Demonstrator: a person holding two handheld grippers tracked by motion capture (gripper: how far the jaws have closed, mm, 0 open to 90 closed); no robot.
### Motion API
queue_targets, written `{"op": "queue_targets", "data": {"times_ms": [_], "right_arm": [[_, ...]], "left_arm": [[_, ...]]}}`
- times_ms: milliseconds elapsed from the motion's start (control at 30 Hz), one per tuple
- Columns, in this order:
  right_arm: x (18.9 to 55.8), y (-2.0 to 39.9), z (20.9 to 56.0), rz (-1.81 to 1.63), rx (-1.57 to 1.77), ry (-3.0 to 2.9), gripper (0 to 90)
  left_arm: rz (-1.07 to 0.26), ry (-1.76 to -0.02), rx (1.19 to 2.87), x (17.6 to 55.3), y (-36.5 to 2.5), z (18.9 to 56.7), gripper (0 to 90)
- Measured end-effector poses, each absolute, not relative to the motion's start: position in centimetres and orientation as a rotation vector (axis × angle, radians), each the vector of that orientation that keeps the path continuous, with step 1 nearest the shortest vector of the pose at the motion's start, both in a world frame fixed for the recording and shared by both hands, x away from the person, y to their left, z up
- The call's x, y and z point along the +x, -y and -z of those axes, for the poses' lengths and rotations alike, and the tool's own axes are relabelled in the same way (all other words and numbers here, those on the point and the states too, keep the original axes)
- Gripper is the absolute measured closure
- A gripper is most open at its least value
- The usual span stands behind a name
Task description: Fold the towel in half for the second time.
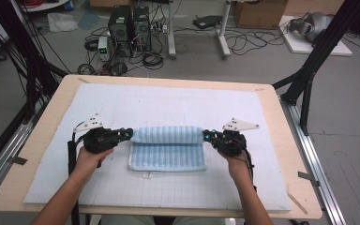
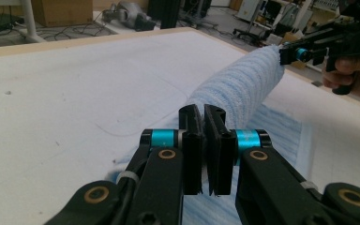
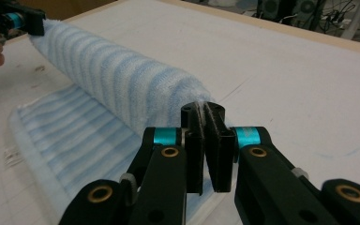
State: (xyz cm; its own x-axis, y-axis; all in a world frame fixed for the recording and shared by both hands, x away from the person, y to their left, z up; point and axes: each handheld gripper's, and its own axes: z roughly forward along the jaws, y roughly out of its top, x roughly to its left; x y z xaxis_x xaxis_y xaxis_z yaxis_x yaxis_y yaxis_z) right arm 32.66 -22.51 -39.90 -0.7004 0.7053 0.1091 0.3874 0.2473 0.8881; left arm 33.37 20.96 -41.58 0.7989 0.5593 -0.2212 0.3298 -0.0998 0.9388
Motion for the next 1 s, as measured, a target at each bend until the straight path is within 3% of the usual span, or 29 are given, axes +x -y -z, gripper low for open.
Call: {"op": "queue_targets", "data": {"times_ms": [300, 867, 1000], "right_arm": [[30.4, 23.0, 41.8, -1.458, 1.016, -2.26, 86.4], [28.4, 23.4, 41.9, -1.432, 0.941, -2.339, 86.0], [28.1, 23.6, 42.3, -1.4, 0.96, -2.366, 84.3]], "left_arm": [[-0.182, -0.688, 1.741, 31.6, -21.1, 42.9, 85.4], [-0.115, -0.679, 1.775, 29.3, -21.4, 43.8, 84.5], [-0.093, -0.683, 1.795, 29.2, -21.4, 44.1, 79.1]]}}
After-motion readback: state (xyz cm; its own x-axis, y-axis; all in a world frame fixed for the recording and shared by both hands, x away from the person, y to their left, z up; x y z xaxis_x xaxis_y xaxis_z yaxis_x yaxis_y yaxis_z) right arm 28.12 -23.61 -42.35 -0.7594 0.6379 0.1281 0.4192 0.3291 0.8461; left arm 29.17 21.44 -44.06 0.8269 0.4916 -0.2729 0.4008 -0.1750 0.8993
